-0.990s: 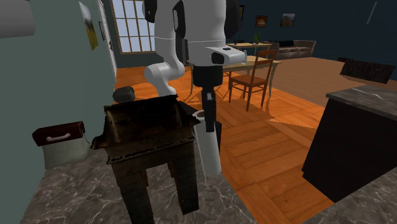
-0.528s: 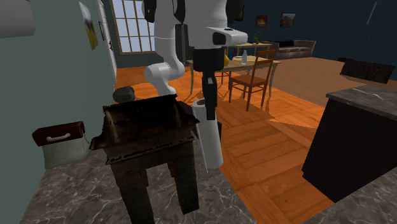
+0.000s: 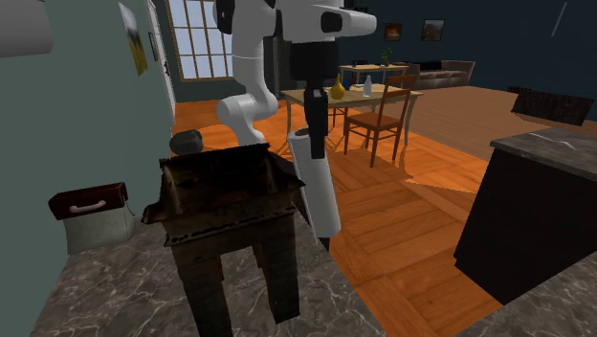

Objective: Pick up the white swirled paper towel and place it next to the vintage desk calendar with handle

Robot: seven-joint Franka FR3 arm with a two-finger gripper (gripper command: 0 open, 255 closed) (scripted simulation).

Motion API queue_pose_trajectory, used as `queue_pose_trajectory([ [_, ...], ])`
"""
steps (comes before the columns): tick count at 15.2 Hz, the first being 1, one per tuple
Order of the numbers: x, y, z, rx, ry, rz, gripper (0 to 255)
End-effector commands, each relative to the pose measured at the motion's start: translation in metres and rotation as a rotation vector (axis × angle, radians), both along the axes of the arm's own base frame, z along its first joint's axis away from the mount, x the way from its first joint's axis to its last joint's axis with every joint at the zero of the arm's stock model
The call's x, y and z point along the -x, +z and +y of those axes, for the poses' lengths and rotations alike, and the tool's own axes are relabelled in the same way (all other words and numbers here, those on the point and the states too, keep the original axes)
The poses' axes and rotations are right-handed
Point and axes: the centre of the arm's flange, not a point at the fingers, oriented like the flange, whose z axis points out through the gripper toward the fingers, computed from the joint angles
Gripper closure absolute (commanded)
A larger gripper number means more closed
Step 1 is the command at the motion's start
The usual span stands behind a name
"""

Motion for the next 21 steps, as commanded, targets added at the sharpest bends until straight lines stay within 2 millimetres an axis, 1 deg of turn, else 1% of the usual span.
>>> queue_pose_trajectory([
  [1,0.000,0.012,-0.002,0.001,-0.001,0.000,255],
  [21,0.000,0.118,-0.002,0.001,-0.001,0.000,255],
])
